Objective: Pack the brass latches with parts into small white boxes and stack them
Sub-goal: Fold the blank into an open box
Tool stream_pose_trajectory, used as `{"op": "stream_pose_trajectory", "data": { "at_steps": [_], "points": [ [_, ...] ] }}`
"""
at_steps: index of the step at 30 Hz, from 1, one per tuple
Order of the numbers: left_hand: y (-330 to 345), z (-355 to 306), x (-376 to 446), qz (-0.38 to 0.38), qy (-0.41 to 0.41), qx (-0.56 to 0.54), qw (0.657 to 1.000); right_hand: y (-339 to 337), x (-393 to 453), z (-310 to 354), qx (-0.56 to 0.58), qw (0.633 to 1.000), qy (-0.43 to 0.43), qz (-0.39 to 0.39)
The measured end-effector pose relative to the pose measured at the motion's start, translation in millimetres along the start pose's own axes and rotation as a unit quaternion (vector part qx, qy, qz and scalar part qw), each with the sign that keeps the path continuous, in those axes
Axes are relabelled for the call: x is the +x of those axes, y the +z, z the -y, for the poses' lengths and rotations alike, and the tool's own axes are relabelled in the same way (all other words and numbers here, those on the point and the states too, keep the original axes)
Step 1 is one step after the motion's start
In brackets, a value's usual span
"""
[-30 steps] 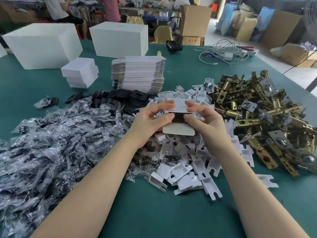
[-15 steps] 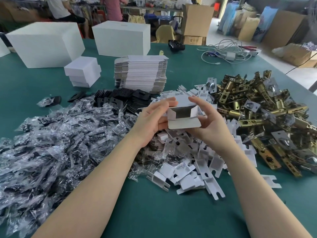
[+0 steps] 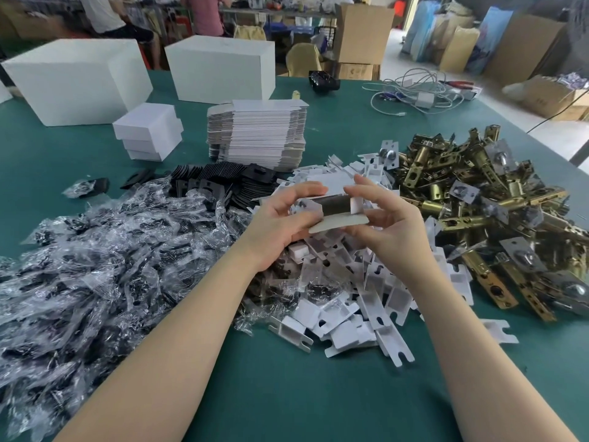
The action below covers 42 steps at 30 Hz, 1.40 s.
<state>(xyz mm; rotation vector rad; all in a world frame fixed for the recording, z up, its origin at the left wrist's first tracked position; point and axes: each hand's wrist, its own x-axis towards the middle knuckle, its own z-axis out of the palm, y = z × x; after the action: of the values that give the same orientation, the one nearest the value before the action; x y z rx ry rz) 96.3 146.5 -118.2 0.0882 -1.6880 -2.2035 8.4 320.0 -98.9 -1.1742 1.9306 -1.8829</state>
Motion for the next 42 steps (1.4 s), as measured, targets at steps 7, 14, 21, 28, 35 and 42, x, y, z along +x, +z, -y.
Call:
{"op": "stream_pose_trajectory", "data": {
  "at_steps": [7, 14, 21, 28, 35, 42],
  "points": [
    [-4.1, 4.6, 3.2, -0.009, 0.014, -0.022, 1.000, -0.7, 0.0, 1.3, -0.049, 0.998, -0.022, -0.016],
    [-3.6, 5.9, 2.7, -0.003, 0.023, 0.016, 1.000, -3.5, 1.6, -8.1, -0.183, 0.981, -0.062, -0.016],
    [-7.7, 11.0, 5.0, -0.009, 0.040, 0.061, 0.997, -5.0, 2.6, -2.6, -0.210, 0.975, -0.072, 0.033],
    [-10.7, 12.5, 5.6, -0.001, 0.053, 0.127, 0.991, -5.0, 1.8, 2.0, -0.215, 0.972, -0.057, 0.076],
    [-7.3, 8.1, 5.0, 0.004, 0.031, 0.107, 0.994, 0.3, 1.3, -2.1, -0.205, 0.976, -0.064, 0.029],
    [2.4, -4.3, -2.2, 0.040, 0.004, 0.032, 0.999, 16.0, -1.5, -4.3, -0.084, 0.995, -0.036, -0.025]
  ]
}}
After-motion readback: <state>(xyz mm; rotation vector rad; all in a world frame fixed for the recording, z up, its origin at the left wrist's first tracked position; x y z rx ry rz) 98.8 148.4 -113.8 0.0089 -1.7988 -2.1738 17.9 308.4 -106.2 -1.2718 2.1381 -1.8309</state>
